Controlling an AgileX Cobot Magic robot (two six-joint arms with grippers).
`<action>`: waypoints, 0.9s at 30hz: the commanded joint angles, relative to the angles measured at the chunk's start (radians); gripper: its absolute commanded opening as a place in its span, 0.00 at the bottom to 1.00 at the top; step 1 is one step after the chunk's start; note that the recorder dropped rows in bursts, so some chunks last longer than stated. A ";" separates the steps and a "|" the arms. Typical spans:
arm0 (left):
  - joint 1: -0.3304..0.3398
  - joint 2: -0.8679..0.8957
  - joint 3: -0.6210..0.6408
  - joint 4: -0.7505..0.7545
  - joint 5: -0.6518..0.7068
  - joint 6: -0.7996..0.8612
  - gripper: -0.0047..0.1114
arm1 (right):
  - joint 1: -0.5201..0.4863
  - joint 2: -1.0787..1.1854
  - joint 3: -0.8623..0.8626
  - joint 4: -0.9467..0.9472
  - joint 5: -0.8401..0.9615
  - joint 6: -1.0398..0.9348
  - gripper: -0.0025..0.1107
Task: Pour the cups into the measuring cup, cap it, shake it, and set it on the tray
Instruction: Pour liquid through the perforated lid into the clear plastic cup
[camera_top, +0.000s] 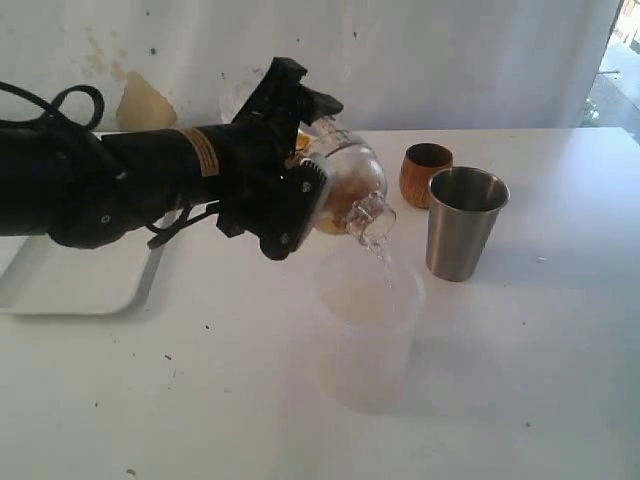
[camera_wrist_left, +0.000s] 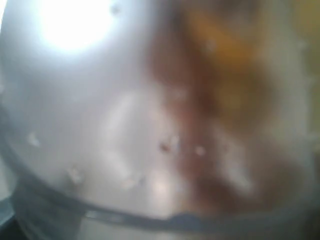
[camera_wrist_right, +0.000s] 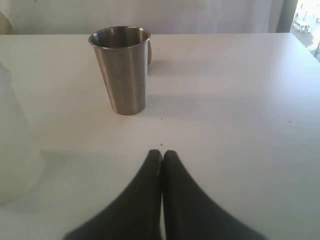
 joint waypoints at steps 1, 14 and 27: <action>0.045 -0.015 -0.035 -0.049 -0.059 0.053 0.04 | -0.001 -0.005 0.002 0.000 -0.002 0.003 0.02; 0.050 -0.015 -0.035 -0.049 -0.069 0.244 0.04 | -0.001 -0.005 0.002 0.000 -0.002 0.003 0.02; 0.050 -0.015 -0.035 -0.045 -0.104 0.287 0.04 | -0.001 -0.005 0.002 0.000 -0.002 0.003 0.02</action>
